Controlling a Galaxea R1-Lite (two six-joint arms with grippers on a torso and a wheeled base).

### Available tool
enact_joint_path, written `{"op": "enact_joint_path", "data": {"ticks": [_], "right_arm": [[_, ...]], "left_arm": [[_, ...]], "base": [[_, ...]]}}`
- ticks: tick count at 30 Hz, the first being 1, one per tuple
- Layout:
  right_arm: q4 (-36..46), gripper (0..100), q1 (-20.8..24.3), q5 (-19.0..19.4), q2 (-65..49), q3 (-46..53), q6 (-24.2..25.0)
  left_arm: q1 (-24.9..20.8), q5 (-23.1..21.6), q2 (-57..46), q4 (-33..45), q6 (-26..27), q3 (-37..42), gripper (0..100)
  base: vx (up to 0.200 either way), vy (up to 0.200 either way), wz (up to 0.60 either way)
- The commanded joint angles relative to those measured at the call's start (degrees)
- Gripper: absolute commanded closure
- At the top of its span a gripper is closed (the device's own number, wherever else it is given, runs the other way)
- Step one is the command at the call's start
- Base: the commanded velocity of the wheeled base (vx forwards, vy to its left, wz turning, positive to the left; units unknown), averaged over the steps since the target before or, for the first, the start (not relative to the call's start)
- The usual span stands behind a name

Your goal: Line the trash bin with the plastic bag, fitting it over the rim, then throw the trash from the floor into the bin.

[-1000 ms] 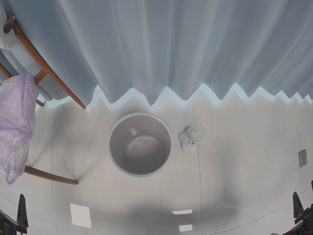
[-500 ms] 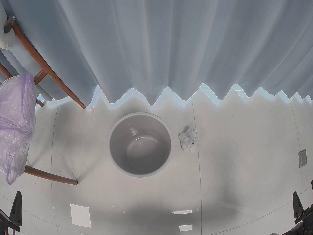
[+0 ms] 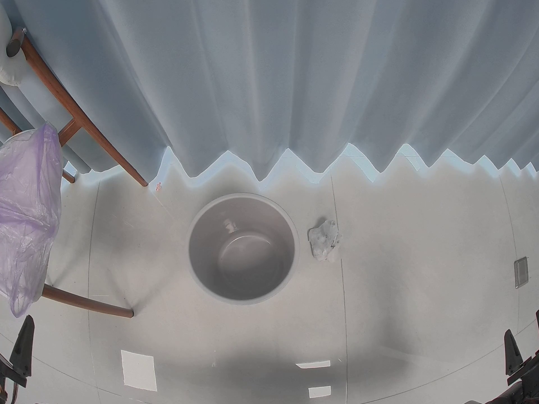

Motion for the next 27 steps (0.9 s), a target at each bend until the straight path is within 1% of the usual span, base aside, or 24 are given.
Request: {"op": "enact_joint_path", "data": {"ticks": [1,3,8,11,23,27], "right_arm": [[-0.02,0,0.0,0.07,-0.96,1.01,-0.01],[-0.02,0,0.0,-0.02,-0.96,1.01,-0.01],[-0.02,0,0.0,-0.02,-0.96,1.01,-0.09],[-0.02,0,0.0,-0.02,-0.96,1.01,-0.09],[-0.02,0,0.0,-0.02,-0.96,1.01,-0.09],[-0.02,0,0.0,-0.02,-0.96,1.01,-0.09]], "left_arm": [[0.05,-0.08,5.24,-0.28,0.04,-2.55,0],[-0.04,-0.08,6.3,-0.55,0.13,-2.9,0],[-0.21,-0.52,10.69,-0.63,5.58,-4.39,0],[-0.12,-1.93,12.8,-0.63,8.48,-4.92,0],[-0.12,-2.19,15.88,-0.63,9.01,-5.01,0],[-0.12,-2.1,17.55,-0.72,9.44,-6.24,0]], "base": [[0.0,0.0,0.0],[0.0,0.0,0.0],[0.0,0.0,0.0],[0.0,0.0,0.0],[0.0,0.0,0.0],[0.0,0.0,0.0]]}}
